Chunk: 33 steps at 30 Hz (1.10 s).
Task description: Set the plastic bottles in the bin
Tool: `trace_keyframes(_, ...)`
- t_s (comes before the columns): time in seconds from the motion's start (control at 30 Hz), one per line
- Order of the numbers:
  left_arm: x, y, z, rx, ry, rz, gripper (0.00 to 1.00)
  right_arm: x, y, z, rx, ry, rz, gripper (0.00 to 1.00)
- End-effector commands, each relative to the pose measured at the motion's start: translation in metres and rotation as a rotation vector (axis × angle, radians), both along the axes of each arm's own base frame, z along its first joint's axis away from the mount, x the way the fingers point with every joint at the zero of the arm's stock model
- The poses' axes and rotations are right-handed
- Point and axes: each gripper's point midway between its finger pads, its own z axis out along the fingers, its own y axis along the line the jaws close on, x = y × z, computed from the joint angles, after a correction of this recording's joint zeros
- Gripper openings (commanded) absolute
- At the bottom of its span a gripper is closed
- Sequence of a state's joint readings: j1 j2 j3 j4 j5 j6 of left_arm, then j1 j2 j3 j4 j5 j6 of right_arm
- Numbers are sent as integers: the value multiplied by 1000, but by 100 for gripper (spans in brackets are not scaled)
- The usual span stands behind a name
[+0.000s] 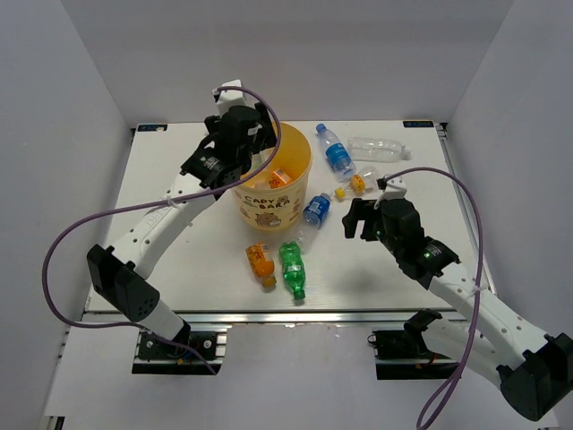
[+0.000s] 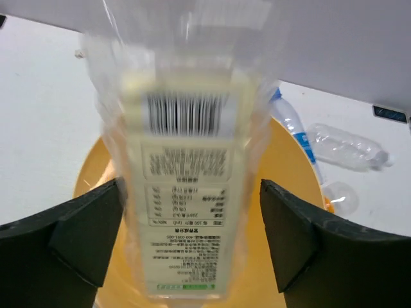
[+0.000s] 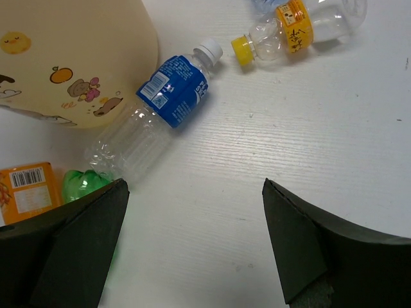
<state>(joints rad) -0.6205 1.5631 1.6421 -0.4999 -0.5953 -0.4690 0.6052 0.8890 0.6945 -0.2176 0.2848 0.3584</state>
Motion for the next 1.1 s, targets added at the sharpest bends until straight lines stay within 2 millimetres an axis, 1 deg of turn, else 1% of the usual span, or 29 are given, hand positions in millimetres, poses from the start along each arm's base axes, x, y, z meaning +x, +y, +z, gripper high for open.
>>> trace_keyframes(0.0, -12, 13, 52, -70, -114, 25, 98, -2, 0, 8, 23, -28, 11, 89)
trace_keyframes(0.1, -17, 20, 58, -71, -123, 40, 98, -4, 4, 8, 30, -24, 34, 89)
trace_keyframes(0.13, -21, 25, 63, -74, -134, 54, 98, -6, 7, 7, 35, -18, 54, 89)
trace_keyframes(0.2, -25, 32, 65, -64, -133, 71, 98, -8, 13, 6, 45, -10, 93, 89)
trace_keyframes(0.23, -29, 39, 68, -62, -138, 86, 98, -9, 16, 3, 43, -2, 106, 89)
trace_keyframes(0.27, -32, 46, 63, -46, -127, 109, 98, -10, 17, 2, 36, 1, 121, 89)
trace_keyframes(0.3, -32, 58, 61, -51, -123, 142, 98, -13, 24, 1, 47, 12, 161, 89)
trace_keyframes(0.33, -33, 67, 56, -52, -113, 164, 98, -14, 28, -4, 43, 30, 181, 89)
trace_keyframes(0.37, -39, 79, 57, -68, -110, 173, 98, -14, 32, -6, 50, 40, 202, 89)
trace_keyframes(0.4, -37, 102, 37, -78, -74, 228, 98, -18, 40, -8, 67, 54, 242, 89)
trace_keyframes(0.43, -38, 114, 28, -91, -57, 246, 98, -18, 46, -15, 67, 81, 260, 89)
trace_keyframes(0.47, -48, 129, 29, -117, -69, 264, 98, -19, 49, -19, 66, 92, 267, 89)
trace_keyframes(0.5, -52, 149, 4, -110, -33, 344, 98, -23, 58, -20, 87, 106, 302, 89)
trace_keyframes(0.53, -60, 160, -3, -111, -35, 403, 98, -27, 66, -28, 74, 127, 329, 89)
trace_keyframes(0.57, -73, 169, -7, -123, -33, 433, 98, -29, 72, -31, 71, 132, 341, 89)
trace_keyframes(0.6, -77, 176, -17, -161, -19, 452, 98, -31, 78, -34, 68, 139, 355, 89)
trace_keyframes(0.63, -84, 180, -45, -154, 31, 464, 98, -37, 92, -39, 62, 150, 399, 89)
trace_keyframes(0.67, -89, 184, -55, -163, 40, 470, 98, -39, 99, -41, 56, 153, 420, 89)
trace_keyframes(0.7, -97, 194, -59, -194, 34, 504, 98, -41, 106, -41, 53, 151, 434, 89)
trace_keyframes(0.73, -104, 201, -80, -182, 73, 535, 98, -49, 120, -49, 38, 170, 475, 89)
trace_keyframes(0.77, -111, 205, -90, -177, 103, 556, 98, -50, 124, -53, 27, 172, 468, 89)
trace_keyframes(0.8, -116, 211, -95, -199, 105, 589, 98, -54, 133, -63, -1, 188, 473, 89)
trace_keyframes(0.83, -121, 212, -105, -193, 128, 589, 98, -56, 139, -68, -3, 203, 470, 89)
trace_keyframes(0.87, -123, 212, -110, -199, 138, 592, 98, -57, 145, -72, -7, 207, 466, 89)
trace_keyframes(0.9, -126, 212, -114, -203, 146, 596, 98, -55, 147, -79, -30, 213, 442, 89)
trace_keyframes(0.93, -130, 211, -123, -201, 166, 587, 98, -60, 154, -93, -51, 250, 438, 89)
trace_keyframes(1.0, -135, 210, -132, -202, 182, 584, 98, -57, 164, -99, -47, 246, 428, 89)
trace_keyframes(1.03, -137, 210, -135, -203, 188, 580, 98, -58, 168, -112, -66, 270, 432, 89)
trace_keyframes(1.07, -141, 211, -144, -192, 208, 584, 98, -58, 171, -116, -59, 279, 423, 88)
